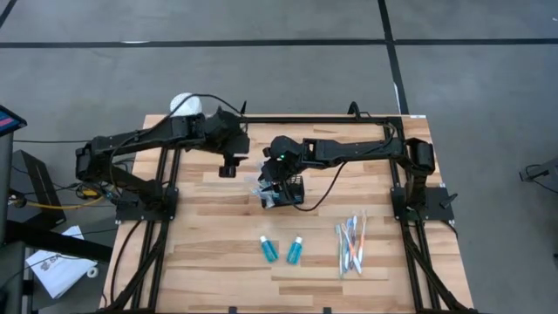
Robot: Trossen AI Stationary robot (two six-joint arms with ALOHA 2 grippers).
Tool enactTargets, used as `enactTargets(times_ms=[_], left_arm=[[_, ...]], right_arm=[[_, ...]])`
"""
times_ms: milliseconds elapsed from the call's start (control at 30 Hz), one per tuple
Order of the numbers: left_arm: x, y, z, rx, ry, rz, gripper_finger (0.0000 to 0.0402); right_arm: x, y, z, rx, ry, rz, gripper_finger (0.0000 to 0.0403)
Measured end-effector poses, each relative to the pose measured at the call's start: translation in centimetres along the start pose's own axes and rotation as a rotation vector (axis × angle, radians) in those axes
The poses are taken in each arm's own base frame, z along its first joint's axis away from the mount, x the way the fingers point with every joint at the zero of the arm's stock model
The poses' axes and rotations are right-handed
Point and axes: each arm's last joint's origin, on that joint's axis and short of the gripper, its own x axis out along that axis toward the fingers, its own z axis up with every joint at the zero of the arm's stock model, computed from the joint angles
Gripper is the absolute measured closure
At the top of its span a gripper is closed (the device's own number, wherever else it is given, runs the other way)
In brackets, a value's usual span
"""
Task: Pick & Place toothbrushing station
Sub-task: Adjust toothbrushes inside the mesh
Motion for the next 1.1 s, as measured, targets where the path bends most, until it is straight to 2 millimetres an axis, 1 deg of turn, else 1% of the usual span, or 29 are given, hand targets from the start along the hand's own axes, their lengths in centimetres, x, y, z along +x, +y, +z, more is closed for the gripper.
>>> enactTargets(times_ms=[167, 267, 333, 467, 600, 733, 800, 900, 967, 1033, 1100], left_arm=[[1.3, -1.7, -0.3, -0.031, 0.005, -0.033, 0.021], [2.1, -2.4, -0.2, -0.044, -0.035, -0.029, 0.0211], [2.6, -2.8, -0.2, -0.057, -0.054, -0.027, 0.0214], [3.7, -3.5, -0.5, -0.094, -0.082, -0.024, 0.0218], [4.8, -3.9, -1.1, -0.112, -0.086, 0.015, 0.0218], [5.5, -4.1, -1.8, -0.12, -0.053, 0.062, 0.0213], [5.8, -4.2, -2.0, -0.123, -0.052, 0.062, 0.0211], [6.1, -4.4, -2.4, -0.121, -0.045, 0.059, 0.021], [5.9, -4.4, -2.4, -0.121, -0.05, 0.066, 0.021], [5.4, -4.2, -2.3, -0.121, -0.074, 0.088, 0.021], [4.8, -4.1, -2.3, -0.123, -0.092, 0.096, 0.021]], right_arm=[[0.1, 0.5, -0.1, 0.0, 0.044, -0.024, 0.0225], [0.2, 0.7, 0.0, -0.014, 0.05, -0.042, 0.0225], [0.3, 0.8, 0.0, -0.016, 0.063, -0.054, 0.0225], [0.2, 1.0, -0.7, 0.001, 0.141, -0.052, 0.0221], [0.2, 1.0, -0.8, 0.006, 0.147, -0.05, 0.022], [0.2, 1.0, -0.8, 0.009, 0.149, -0.041, 0.022], [0.3, 1.1, -0.9, 0.012, 0.149, -0.033, 0.022], [1.1, 1.0, -1.2, 0.025, 0.137, -0.007, 0.0219], [1.3, 1.1, -1.3, 0.034, 0.129, 0.011, 0.0219], [2.2, 0.8, -1.2, 0.028, 0.102, 0.004, 0.0219], [2.5, 1.0, -2.0, 0.045, 0.15, 0.024, 0.0219]])
